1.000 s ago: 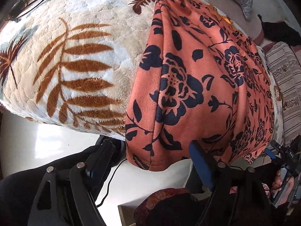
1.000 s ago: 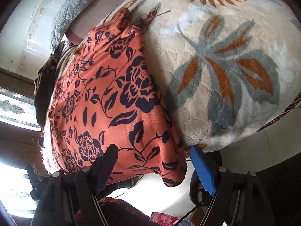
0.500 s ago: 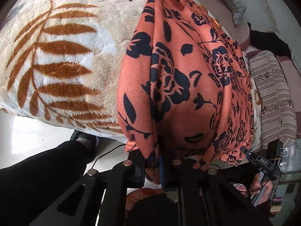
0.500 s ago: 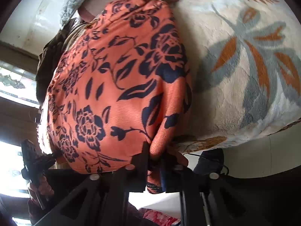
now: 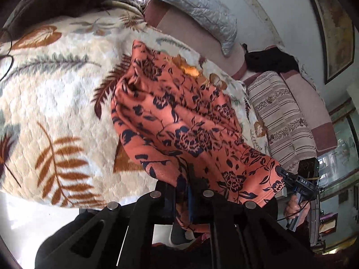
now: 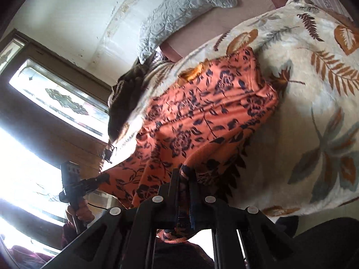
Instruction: Fold small clothes
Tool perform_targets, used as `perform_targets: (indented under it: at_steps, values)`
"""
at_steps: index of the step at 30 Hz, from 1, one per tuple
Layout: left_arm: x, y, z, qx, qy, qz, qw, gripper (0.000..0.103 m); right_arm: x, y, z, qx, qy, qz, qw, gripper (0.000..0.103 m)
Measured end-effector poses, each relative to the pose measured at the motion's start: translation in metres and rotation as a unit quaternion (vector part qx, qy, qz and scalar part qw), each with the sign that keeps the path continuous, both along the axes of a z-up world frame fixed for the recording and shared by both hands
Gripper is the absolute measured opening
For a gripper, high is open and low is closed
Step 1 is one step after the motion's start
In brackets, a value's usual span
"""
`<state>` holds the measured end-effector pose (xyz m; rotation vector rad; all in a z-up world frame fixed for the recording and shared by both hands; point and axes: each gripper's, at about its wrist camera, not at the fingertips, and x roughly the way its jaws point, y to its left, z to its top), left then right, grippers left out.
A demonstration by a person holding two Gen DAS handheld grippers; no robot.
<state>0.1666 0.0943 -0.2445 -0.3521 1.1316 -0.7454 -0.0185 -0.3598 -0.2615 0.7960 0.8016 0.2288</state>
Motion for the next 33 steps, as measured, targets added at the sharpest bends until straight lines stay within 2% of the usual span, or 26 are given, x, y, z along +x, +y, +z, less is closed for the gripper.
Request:
perform_targets:
  at_steps: [5, 9, 11, 13, 14, 15, 16, 17, 18, 19, 20, 22, 24, 25, 26, 27, 28, 30, 33]
  values:
    - [0.083, -0.009, 0.033, -0.016, -0.004, 0.028, 0.9995, 0.008, 0.059, -0.045, 0.034, 0.031, -0.048, -0.058, 0.997, 0.007]
    - [0.182, -0.039, 0.037, -0.02, 0.006, 0.044, 0.9988, 0.008, 0.131, -0.103, 0.038, 0.058, -0.065, -0.135, 0.987, 0.007]
    - [0.233, -0.063, 0.023, -0.007, 0.005, 0.065, 0.9978, 0.008, 0.175, -0.132, 0.023, 0.066, -0.051, -0.173, 0.981, 0.007]
    - [0.277, -0.089, -0.006, 0.013, 0.004, 0.075, 0.9971, 0.01, 0.216, -0.16, -0.014, 0.116, -0.02, -0.213, 0.97, 0.011]
    - [0.293, -0.099, -0.027, 0.037, 0.016, 0.085, 0.9956, 0.011, 0.228, -0.172, -0.033, 0.129, -0.009, -0.239, 0.962, 0.011]
    - [0.304, -0.103, -0.048, 0.06, 0.031, 0.094, 0.9932, 0.011, 0.236, -0.181, -0.053, 0.142, 0.003, -0.269, 0.953, 0.016]
    - [0.31, -0.107, -0.067, 0.079, 0.042, 0.1, 0.991, 0.011, 0.237, -0.19, -0.071, 0.158, 0.01, -0.29, 0.944, 0.029]
    - [0.311, -0.106, -0.081, 0.087, 0.044, 0.109, 0.9893, 0.011, 0.236, -0.197, -0.088, 0.175, 0.015, -0.306, 0.936, 0.04]
    - [0.308, -0.101, -0.089, 0.074, 0.041, 0.119, 0.9893, 0.011, 0.232, -0.201, -0.101, 0.186, 0.024, -0.32, 0.929, 0.073]
    - [0.303, -0.094, -0.092, 0.047, 0.033, 0.129, 0.9901, 0.011, 0.225, -0.202, -0.108, 0.185, 0.025, -0.333, 0.924, 0.082]
    - [0.297, -0.085, -0.09, 0.016, 0.022, 0.139, 0.9899, 0.011, 0.218, -0.204, -0.11, 0.175, 0.015, -0.338, 0.924, 0.082]
    - [0.286, -0.069, -0.081, -0.032, 0.004, 0.167, 0.9855, 0.011, 0.21, -0.202, -0.104, 0.142, 0.014, -0.324, 0.935, 0.082]
    - [0.275, -0.055, -0.067, -0.078, -0.02, 0.206, 0.9753, 0.016, 0.206, -0.195, -0.09, 0.113, 0.009, -0.309, 0.944, 0.082]
    - [0.268, -0.05, -0.059, -0.1, -0.028, 0.223, 0.9693, 0.021, 0.203, -0.188, -0.079, 0.093, 0.0, -0.299, 0.95, 0.082]
    - [0.259, -0.048, -0.052, -0.105, -0.04, 0.245, 0.9631, 0.042, 0.2, -0.179, -0.068, 0.068, -0.009, -0.289, 0.955, 0.082]
    - [0.247, -0.048, -0.042, -0.085, -0.058, 0.27, 0.9573, 0.068, 0.196, -0.169, -0.059, 0.044, -0.016, -0.278, 0.959, 0.082]
    - [0.234, -0.05, -0.033, -0.062, -0.08, 0.289, 0.952, 0.075, 0.19, -0.155, -0.053, 0.026, -0.024, -0.266, 0.963, 0.082]
    - [0.21, -0.056, -0.019, -0.038, -0.123, 0.3, 0.9452, 0.078, 0.181, -0.13, -0.045, -0.002, -0.03, -0.24, 0.97, 0.082]
    - [0.189, -0.064, -0.007, 0.0, -0.148, 0.291, 0.9451, 0.078, 0.171, -0.099, -0.044, -0.025, -0.023, -0.208, 0.978, 0.081]
